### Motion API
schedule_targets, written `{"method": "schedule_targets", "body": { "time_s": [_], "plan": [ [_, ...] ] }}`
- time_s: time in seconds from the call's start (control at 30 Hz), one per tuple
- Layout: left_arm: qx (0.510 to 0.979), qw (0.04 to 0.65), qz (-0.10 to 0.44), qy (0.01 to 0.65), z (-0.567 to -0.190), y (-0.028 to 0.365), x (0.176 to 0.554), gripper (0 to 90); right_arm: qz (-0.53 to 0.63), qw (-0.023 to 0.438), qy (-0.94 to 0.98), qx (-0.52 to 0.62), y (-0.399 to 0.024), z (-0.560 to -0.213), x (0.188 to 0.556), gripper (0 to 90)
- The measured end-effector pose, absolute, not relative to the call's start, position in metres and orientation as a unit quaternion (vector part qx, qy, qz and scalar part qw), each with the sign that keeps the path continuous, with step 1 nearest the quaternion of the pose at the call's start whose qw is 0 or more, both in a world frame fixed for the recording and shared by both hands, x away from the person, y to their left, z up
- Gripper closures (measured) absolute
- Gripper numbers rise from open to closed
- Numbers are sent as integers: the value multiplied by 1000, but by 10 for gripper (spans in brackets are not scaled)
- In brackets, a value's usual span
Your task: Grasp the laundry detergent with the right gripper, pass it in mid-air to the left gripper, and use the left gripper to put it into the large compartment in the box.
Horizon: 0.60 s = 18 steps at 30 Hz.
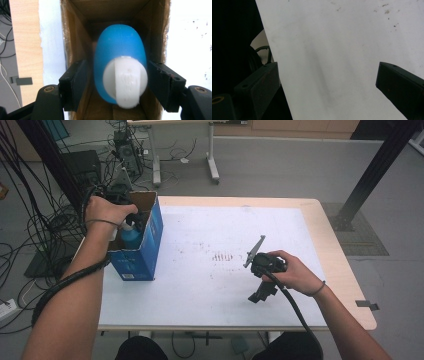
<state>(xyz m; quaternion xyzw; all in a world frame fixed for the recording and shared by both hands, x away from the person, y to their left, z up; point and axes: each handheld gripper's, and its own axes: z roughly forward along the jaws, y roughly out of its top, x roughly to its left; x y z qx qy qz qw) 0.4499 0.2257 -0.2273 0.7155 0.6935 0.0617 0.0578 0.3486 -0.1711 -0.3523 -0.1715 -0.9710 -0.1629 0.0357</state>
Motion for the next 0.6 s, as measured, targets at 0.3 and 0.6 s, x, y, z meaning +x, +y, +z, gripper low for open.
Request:
{"method": "schedule_targets", "body": {
  "time_s": [0.3,0.6],
  "plan": [
    [724,67,57,684,-205,221,443,264,-161,35,-971,-171,-169,-352,348,48],
    [730,71,53,678,-190,210,440,162,-166,33,-970,-175,-171,-350,348,43]
  ]
}}
